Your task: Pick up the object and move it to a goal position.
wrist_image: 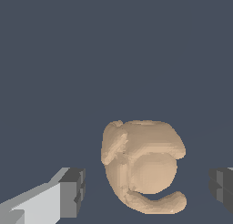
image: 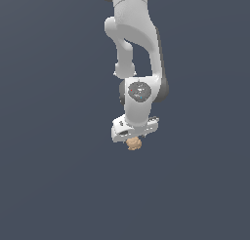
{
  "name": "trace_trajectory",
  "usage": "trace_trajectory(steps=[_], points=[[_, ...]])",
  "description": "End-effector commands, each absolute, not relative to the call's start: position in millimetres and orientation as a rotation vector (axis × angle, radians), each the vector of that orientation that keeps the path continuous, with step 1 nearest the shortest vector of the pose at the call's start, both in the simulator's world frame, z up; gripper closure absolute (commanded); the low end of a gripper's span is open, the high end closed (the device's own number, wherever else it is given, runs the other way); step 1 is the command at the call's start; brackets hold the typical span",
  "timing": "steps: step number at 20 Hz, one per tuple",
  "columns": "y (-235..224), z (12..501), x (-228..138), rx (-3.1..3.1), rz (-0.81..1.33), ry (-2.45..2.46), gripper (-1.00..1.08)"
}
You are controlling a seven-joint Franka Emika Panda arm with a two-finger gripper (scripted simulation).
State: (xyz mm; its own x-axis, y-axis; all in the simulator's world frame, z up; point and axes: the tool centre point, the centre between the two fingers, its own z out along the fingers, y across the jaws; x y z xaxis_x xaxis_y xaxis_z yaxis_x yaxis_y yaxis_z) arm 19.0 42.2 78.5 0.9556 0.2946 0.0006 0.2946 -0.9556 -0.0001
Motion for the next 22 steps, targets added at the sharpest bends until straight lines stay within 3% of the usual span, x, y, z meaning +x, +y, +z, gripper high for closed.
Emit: trace_trajectory(steps=[1, 10, 11, 22], points=[[42.4, 65.8, 18.2, -3.106, 0.001, -0.47, -0.92], [42.2, 39.8, 19.1, -3.105, 0.0, -0.474, -0.92], [42.2, 39.8, 19.1, -3.105, 0.0, -0.474, 1.08], [41.8, 40.5, 19.4, -3.106, -0.001, -0.474, 1.08]])
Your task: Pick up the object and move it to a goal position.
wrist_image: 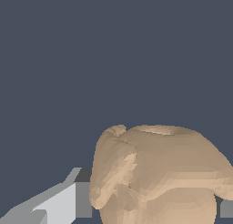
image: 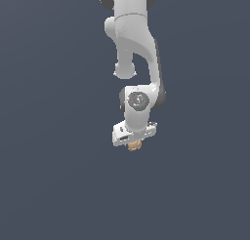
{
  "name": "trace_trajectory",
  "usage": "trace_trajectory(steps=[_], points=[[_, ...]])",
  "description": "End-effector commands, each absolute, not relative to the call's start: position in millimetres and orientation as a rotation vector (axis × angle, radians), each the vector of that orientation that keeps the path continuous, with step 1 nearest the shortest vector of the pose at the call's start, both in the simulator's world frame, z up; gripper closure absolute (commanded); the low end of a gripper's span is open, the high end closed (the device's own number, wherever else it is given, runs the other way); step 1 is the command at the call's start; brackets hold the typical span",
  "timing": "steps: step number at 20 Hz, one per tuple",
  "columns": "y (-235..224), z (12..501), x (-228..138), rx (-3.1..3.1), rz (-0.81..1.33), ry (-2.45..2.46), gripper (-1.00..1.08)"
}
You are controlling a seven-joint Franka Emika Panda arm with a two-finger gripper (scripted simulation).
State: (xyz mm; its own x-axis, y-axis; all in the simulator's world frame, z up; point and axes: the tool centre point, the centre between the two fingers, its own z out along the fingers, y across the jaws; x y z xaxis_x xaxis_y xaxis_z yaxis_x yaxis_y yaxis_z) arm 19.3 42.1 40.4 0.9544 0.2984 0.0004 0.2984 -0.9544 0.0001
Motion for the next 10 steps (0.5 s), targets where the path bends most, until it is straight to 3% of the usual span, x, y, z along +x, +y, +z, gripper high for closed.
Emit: trace_trajectory(steps=[1, 10], points=[[40.7, 41.3, 19.8, 3.105, 0.001, 0.474, 1.08], [-3.2, 68.3, 36.1, 3.106, 0.001, 0.475, 1.08]])
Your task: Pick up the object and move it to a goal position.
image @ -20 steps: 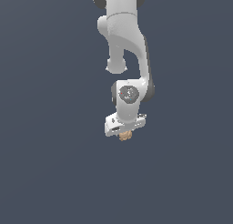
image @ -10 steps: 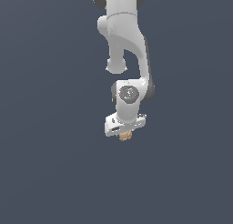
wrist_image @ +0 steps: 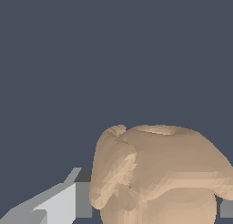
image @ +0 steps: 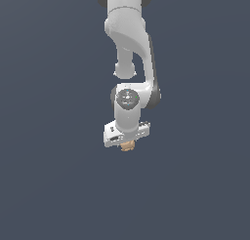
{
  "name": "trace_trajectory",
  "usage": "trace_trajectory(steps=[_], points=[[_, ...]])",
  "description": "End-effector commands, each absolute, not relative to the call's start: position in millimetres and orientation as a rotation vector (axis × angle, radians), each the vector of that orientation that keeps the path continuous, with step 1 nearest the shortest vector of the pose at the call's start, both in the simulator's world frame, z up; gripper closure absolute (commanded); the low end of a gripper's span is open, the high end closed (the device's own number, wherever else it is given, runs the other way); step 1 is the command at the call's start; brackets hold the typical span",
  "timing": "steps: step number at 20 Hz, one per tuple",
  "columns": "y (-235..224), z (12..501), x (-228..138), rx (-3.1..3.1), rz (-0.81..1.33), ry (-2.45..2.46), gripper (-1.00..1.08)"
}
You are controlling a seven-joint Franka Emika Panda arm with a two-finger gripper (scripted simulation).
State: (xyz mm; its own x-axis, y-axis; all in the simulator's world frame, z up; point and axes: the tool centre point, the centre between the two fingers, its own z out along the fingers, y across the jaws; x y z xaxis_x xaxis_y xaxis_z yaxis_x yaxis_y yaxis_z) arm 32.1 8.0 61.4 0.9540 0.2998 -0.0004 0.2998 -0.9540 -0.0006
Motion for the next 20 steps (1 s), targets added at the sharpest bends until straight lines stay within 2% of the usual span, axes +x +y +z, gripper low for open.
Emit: trace_trajectory(steps=[1, 10, 20], points=[[-11.0, 73.1, 39.1, -3.105, -0.001, -0.475, 1.08], [-77.7, 114.3, 66.4, -3.105, -0.001, -0.475, 1.08], [-99.3, 127.5, 76.7, -3.105, -0.001, -0.475, 1.08]])
